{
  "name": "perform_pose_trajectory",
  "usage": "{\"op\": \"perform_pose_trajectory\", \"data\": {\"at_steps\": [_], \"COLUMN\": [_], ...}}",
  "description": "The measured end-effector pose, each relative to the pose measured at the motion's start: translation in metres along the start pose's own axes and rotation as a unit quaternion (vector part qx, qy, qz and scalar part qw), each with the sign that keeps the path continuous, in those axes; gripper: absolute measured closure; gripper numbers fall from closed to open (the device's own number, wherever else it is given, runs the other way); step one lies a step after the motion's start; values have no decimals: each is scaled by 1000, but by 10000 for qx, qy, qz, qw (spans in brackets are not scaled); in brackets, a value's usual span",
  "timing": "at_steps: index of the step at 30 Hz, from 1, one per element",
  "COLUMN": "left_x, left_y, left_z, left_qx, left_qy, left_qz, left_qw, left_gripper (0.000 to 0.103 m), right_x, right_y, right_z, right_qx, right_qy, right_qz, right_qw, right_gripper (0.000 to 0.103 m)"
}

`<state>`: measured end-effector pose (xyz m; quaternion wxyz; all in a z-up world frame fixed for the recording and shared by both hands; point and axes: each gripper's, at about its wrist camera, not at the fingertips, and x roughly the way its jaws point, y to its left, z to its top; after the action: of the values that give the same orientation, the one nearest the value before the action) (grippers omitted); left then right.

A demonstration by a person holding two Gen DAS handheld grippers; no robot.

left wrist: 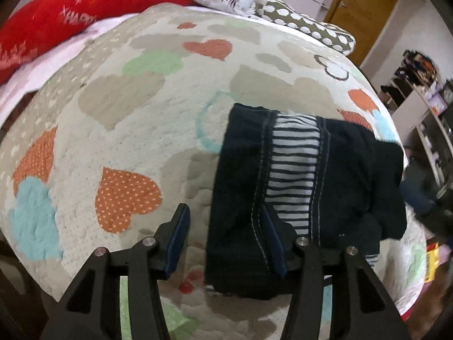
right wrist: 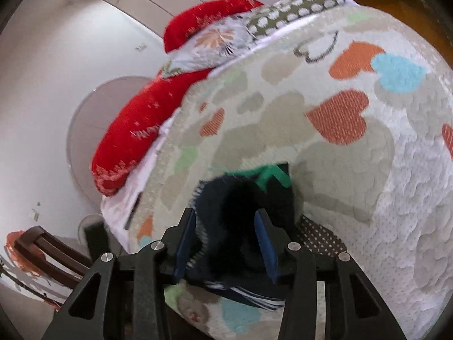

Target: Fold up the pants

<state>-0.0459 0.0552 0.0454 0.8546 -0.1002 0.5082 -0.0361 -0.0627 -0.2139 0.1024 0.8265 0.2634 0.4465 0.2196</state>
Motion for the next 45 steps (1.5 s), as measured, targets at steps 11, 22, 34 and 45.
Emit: {"op": "perform_pose_trajectory", "data": {"at_steps": [11,22,34,45], "left_x": [-50,-27,-83,-136], "left_y": [-15,-47,-38,-52], "left_z": [-4,-31,-34,-40], "left_qx": [129,465,339,549], "left_qy": [-623,-225,-1004,-1670], "left_qz": [-457,-713,-140,510], "left_qw": [9969,9961,9943,9831], "left_gripper": [51,51,27,24], "right_x": [3,5,-16,-67], "right_y": [-12,10,-20,-15], "right_z": [-13,4,-6,-50], "right_qx": [-327,-202,326,172], "right_qy": [-138,-177,-434,-983], "right_qz": [-1084,-24,-581,-1343], "right_qw": [9935,9996,9968,9859], "right_gripper": [55,55,50,45]}}
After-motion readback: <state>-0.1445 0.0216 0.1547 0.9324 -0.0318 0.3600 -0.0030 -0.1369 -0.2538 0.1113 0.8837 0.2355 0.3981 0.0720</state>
